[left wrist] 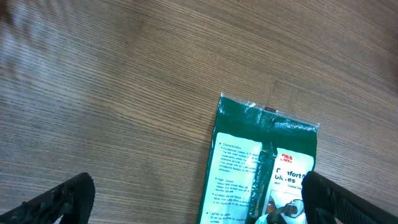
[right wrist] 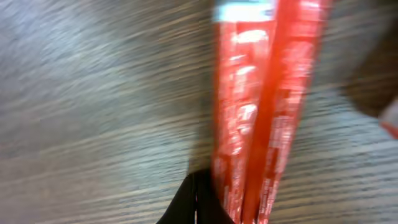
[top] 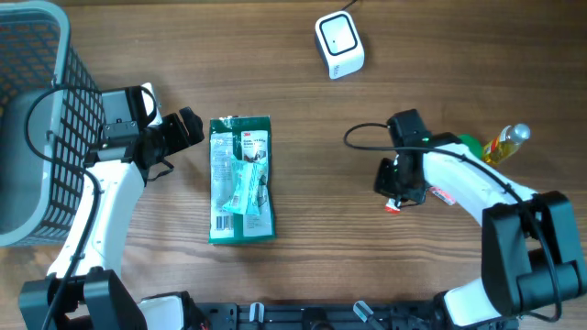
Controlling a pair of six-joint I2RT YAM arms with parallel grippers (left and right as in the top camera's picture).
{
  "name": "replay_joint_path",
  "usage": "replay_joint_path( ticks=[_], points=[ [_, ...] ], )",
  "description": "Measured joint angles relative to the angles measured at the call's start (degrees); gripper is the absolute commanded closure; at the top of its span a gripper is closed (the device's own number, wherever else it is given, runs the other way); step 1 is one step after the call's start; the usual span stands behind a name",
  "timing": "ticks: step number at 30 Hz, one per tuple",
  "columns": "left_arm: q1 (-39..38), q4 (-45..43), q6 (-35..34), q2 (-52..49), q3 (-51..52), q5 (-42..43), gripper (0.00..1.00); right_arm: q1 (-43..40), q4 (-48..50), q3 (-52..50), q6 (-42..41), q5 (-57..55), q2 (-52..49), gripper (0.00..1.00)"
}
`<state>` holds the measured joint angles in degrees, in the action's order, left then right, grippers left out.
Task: Scan the item barcode
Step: 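Carry the stick right and set it down near the jar, then reach the right gripper left to the light-green tissue pack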
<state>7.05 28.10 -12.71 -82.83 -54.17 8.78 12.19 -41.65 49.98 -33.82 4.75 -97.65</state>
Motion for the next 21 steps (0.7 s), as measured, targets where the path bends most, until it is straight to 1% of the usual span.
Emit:
replay_joint_path(
  ticks=[4, 7, 9, 11, 15, 16, 18, 19, 20, 21],
  points=[
    [0.0, 0.0, 0.0, 0.0, 0.0, 0.0, 0.0, -3.48, -0.81, 0.0, -1.9, 0.26, 0.0, 0.96],
    [0.0, 0.0, 0.0, 0.02, 0.0, 0.0, 0.0, -4.17, -1.16, 0.13, -2.36, 0.37, -0.02, 0.96],
    [0.0, 0.0, 0.0, 0.0, 0.0, 0.02, 0.0, -4.2, -1.86, 0.9, -0.68, 0.46, -0.48, 0.95],
    [0.0, -0.02, 0.0, 0.0, 0.0, 0.0, 0.0, -4.46, -3.23, 2.08, 1.81, 0.85, -1.18, 0.93],
    [0.0, 0.02, 0.0, 0.0, 0.0, -0.02, 0.0, -4.46, -11.5, 7.8, 5.53, 0.87, -4.5, 0.89],
    [0.0, 0.0, 0.0, 0.0, 0.0, 0.0, 0.0, -4.0, -12.26, 10.01, 6.64, 2.21, -4.79, 0.84],
    [0.0, 0.0, 0.0, 0.0, 0.0, 0.0, 0.0, -1.81, -10.99, 14.88, 8.39, 6.62, -4.79, 0.81],
    [0.0, 0.0, 0.0, 0.0, 0.0, 0.0, 0.0, 0.28, -8.17, 16.96, 9.11, 9.81, -4.79, 0.78],
    [0.0, 0.0, 0.0, 0.0, 0.0, 0.02, 0.0, 2.56, -4.61, 17.81, 9.53, 13.07, -4.79, 0.73],
    [0.0, 0.0, 0.0, 0.0, 0.0, 0.0, 0.0, 5.07, -1.44, 18.08, 9.75, 15.91, -4.79, 0.7]
  ],
)
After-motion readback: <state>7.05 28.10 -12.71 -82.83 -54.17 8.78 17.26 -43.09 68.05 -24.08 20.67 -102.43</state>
